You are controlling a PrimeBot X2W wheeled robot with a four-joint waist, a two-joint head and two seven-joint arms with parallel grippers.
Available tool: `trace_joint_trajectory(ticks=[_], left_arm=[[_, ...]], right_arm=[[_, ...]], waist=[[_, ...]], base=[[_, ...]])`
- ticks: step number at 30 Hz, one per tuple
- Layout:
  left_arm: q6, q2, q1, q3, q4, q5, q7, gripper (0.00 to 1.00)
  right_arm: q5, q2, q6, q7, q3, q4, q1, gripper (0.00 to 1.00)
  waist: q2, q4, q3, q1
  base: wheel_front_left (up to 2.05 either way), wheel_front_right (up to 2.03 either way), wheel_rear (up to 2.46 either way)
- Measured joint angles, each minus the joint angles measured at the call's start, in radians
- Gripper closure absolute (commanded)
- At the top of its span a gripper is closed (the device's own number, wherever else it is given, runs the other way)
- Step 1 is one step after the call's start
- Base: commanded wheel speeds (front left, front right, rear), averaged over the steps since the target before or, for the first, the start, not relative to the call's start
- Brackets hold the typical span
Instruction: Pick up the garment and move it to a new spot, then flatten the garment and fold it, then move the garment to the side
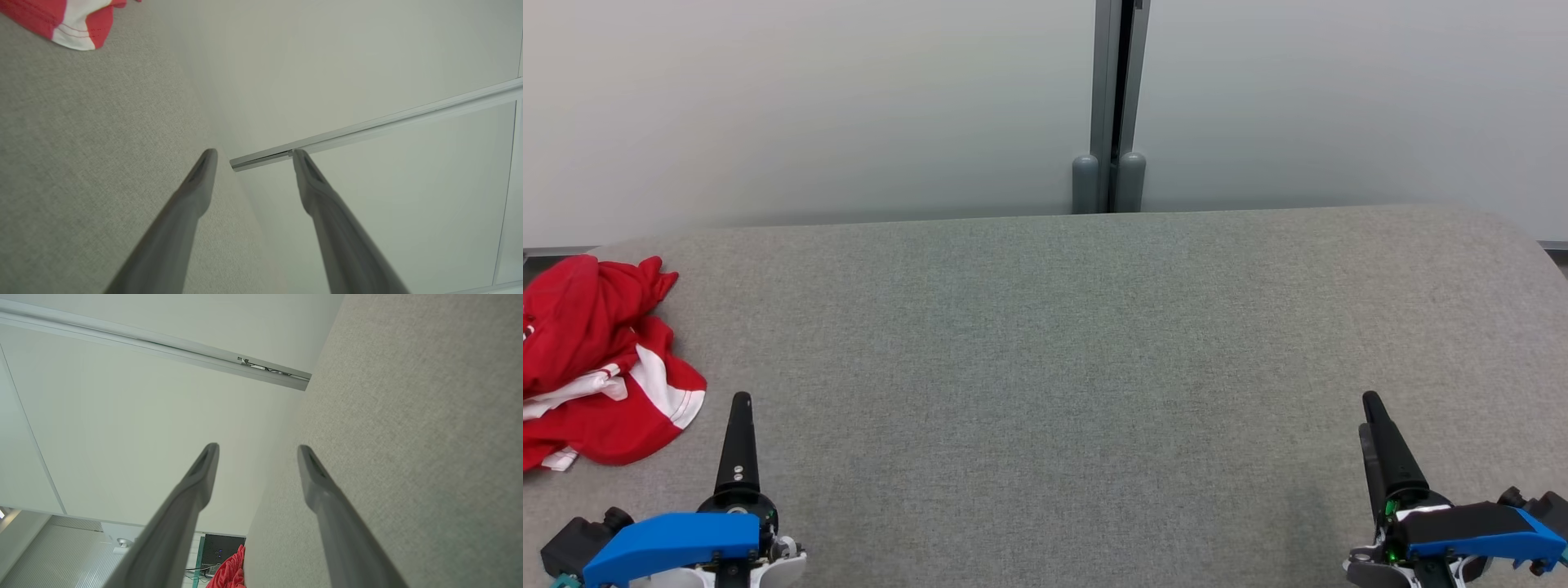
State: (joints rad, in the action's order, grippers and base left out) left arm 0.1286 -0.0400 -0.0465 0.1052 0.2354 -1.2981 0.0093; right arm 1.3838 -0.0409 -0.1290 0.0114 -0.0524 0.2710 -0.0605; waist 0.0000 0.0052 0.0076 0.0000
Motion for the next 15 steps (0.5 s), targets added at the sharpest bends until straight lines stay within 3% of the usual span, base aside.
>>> trace_joint_trajectory(ticks=[15], left_arm=[[-0.006,-0.001,0.0,-0.04,-0.029,0.312,-0.057,0.0]], right_arm=[[-0.207,0.0,0.0,-0.058,0.04,-0.02,-0.002,0.0]], waist=[[0.0,0.006,-0.002,0.0]], base=[[0.0,0.0,0.0]])
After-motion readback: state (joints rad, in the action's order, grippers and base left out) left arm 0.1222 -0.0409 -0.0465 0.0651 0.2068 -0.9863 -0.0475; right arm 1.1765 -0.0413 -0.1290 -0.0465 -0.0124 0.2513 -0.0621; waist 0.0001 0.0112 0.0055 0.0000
